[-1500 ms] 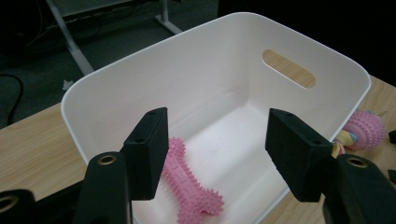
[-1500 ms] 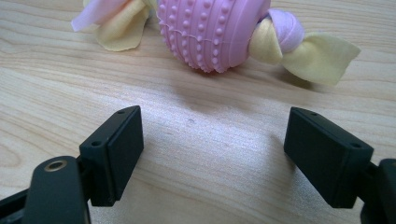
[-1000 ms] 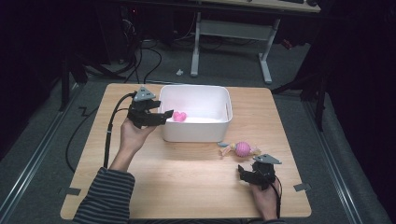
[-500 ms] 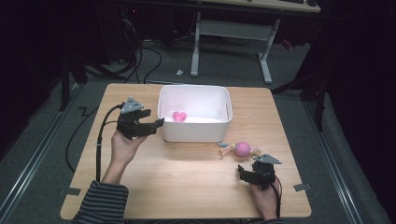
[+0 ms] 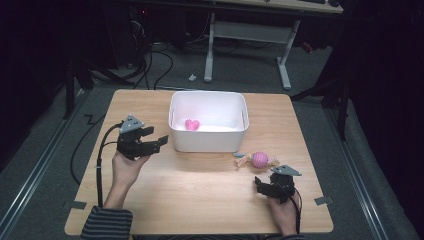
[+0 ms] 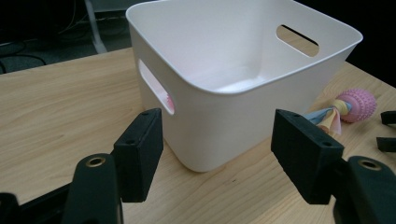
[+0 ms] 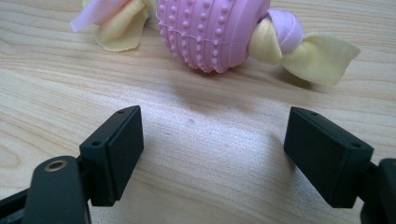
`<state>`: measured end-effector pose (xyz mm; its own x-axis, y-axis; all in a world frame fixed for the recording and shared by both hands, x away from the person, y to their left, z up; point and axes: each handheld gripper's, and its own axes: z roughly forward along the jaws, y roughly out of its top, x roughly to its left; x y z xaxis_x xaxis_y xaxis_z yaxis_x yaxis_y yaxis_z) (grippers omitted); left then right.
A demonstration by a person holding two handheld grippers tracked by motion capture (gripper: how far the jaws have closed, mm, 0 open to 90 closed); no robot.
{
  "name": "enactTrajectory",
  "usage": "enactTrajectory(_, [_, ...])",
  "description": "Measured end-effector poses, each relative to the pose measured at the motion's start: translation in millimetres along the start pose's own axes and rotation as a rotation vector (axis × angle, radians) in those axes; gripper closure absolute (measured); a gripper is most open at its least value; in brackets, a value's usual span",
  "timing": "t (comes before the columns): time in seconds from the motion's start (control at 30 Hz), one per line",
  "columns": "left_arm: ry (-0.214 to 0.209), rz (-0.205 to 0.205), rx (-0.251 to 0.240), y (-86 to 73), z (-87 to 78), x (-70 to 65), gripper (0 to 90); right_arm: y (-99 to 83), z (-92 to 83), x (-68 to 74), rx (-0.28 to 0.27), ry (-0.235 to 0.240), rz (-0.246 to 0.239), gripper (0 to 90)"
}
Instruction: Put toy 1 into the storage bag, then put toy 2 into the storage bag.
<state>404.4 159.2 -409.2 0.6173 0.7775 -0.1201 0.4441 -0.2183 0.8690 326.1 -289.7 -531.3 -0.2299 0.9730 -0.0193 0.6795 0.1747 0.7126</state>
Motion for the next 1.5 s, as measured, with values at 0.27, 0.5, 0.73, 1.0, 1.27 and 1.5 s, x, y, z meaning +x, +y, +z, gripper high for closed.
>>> enactTrajectory(0.27, [0.011, -0.015, 0.008, -20.4, -1.9, 0.4, 34.0, 0.0, 0.0, 0.0, 0.000, 0.000, 0.000, 19.9])
enactTrajectory(0.5, [0.000, -0.058, 0.018, -41.6, 2.7, 1.0, 33.7, 0.0, 0.0, 0.0, 0.000, 0.000, 0.000, 19.9])
enactTrajectory(0.73, [0.002, -0.064, 0.033, -58.6, 11.4, -2.7, 33.3, 0.0, 0.0, 0.1, 0.000, 0.000, 0.000, 20.0])
enactTrajectory(1.0, [0.016, -0.072, 0.067, -77.6, 22.9, -6.7, 32.9, 0.0, 0.0, 0.1, -0.001, 0.000, -0.002, 20.0])
enactTrajectory(1.27, [0.046, -0.068, 0.113, -93.4, 33.3, -8.7, 32.9, 0.1, 0.0, 0.2, 0.001, 0.000, 0.000, 20.1])
enactTrajectory(1.5, [0.080, -0.051, 0.154, -104.4, 43.3, -11.1, 32.9, 0.1, 0.1, 0.0, 0.000, 0.001, -0.002, 20.0])
